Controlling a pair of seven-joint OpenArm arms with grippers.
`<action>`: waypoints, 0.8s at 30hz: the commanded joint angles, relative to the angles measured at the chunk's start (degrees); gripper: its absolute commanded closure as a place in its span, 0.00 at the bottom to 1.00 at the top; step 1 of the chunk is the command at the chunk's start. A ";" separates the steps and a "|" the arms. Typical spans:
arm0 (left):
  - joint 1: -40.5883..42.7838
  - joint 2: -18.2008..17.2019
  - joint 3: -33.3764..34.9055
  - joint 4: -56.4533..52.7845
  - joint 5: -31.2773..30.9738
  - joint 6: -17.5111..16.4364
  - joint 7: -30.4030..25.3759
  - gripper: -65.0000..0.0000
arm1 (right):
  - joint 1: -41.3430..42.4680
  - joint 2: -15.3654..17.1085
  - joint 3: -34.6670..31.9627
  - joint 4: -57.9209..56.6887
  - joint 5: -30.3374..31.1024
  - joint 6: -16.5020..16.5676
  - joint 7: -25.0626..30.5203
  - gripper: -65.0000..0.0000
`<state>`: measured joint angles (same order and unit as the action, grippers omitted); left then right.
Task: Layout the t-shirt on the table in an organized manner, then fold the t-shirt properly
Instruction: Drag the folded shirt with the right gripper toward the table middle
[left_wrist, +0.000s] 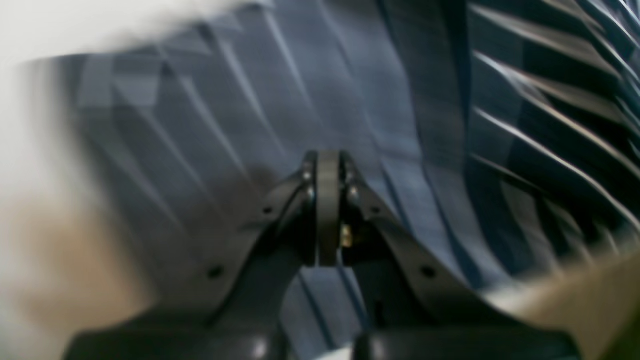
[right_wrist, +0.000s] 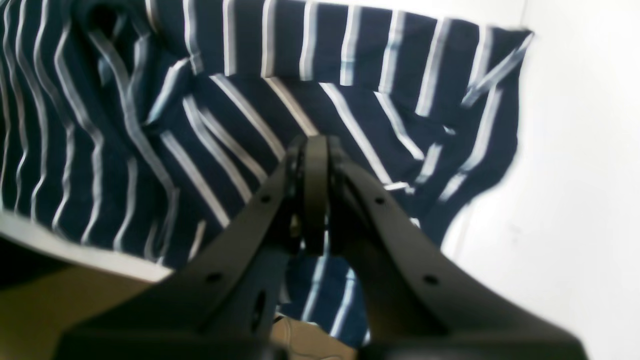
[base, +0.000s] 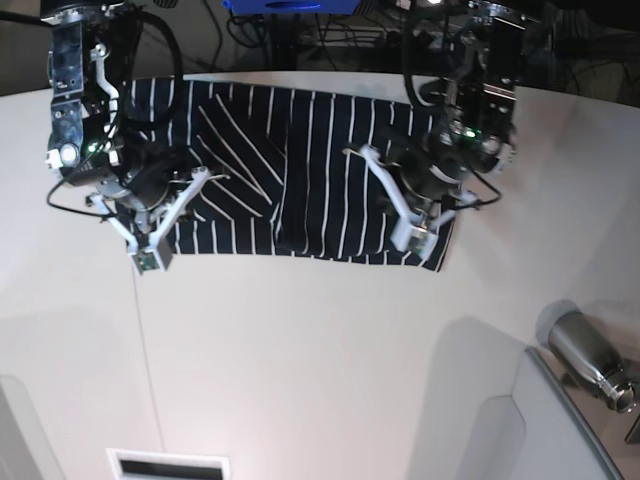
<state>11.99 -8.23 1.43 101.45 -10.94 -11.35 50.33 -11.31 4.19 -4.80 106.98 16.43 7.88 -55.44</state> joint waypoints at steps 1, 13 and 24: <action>0.63 -0.96 -3.94 0.92 0.35 0.23 0.00 1.00 | 0.72 -0.36 -0.96 2.16 0.85 0.25 1.42 1.00; 2.47 -2.19 -49.21 -6.90 0.35 -17.70 -0.35 1.00 | 11.35 -4.05 -15.29 -4.87 0.85 0.25 1.24 0.48; 2.91 -2.45 -53.08 -9.54 0.35 -21.13 -0.35 1.00 | 16.45 -8.01 -15.29 -21.75 0.85 0.25 6.17 0.48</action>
<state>15.05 -9.72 -51.24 91.09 -10.35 -32.60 50.63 4.14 -3.46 -20.14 84.40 16.71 7.94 -50.28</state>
